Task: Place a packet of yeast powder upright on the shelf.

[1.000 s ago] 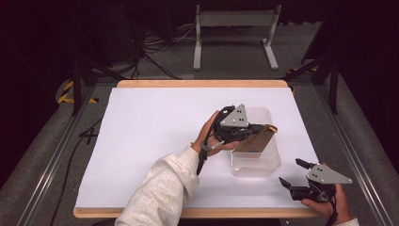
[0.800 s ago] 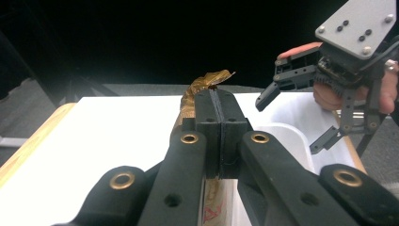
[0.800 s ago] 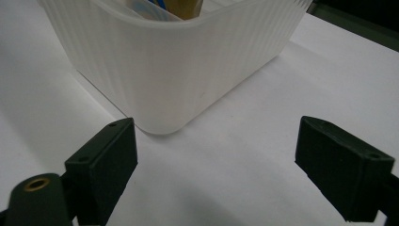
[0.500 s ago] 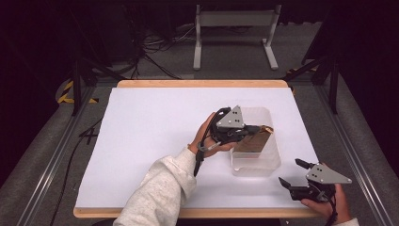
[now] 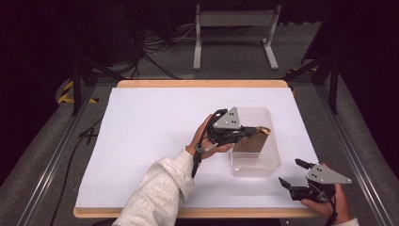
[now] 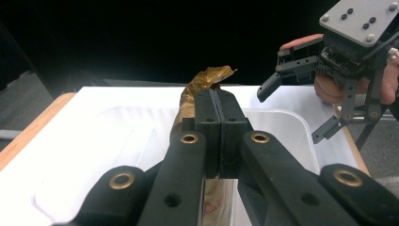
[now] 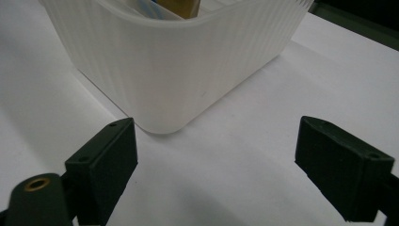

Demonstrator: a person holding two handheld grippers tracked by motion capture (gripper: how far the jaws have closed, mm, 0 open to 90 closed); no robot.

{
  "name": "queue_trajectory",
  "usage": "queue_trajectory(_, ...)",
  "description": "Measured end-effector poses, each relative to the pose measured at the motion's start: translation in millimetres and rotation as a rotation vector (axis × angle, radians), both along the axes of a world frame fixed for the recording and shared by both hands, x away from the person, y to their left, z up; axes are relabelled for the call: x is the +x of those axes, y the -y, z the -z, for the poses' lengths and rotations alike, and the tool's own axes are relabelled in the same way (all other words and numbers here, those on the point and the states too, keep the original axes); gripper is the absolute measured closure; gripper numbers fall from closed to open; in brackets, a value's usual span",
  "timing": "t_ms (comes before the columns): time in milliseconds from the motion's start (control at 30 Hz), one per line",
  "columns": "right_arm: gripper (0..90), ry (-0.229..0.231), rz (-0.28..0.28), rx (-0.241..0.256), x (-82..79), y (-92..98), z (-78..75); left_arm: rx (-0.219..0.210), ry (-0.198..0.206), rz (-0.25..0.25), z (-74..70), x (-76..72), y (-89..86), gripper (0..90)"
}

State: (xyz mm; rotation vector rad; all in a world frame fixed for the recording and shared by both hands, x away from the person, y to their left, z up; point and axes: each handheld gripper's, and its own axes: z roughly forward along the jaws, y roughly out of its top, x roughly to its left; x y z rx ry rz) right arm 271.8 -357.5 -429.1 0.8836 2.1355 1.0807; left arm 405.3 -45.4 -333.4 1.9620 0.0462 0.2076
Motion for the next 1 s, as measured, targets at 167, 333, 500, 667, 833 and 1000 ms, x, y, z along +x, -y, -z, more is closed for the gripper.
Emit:
queue_trajectory(167, 14.0, 0.001, -0.001, -0.006, 0.1, -0.8, 0.2, -0.001, 0.004, 0.001, 1.7, 0.5, -3.3, 89.4)
queue_trajectory(333, 14.0, -0.002, 0.0, -0.005, 0.6, -0.6, 0.4, -0.007, -0.008, -0.006, 3.0, 0.6, -4.7, 89.3)
queue_trajectory(500, 14.1, 0.001, 0.001, -0.002, 0.1, -0.4, 0.0, -0.003, -0.001, -0.013, 2.7, 1.3, -4.1, 89.2)
queue_trajectory(667, 14.1, 0.006, 0.001, -0.003, 0.3, -0.7, 0.0, 0.006, 0.004, -0.015, 2.2, 0.2, -2.2, 89.0)
queue_trajectory(833, 14.1, 0.0, -0.003, -0.004, 0.1, -1.6, 0.2, 0.023, 0.009, -0.019, 0.5, 0.9, -0.3, 89.0)
queue_trajectory(1000, 14.1, 0.0, -0.002, -0.002, 0.4, -0.8, 0.3, 0.035, 0.017, -0.026, -1.7, 0.6, -0.5, 88.8)
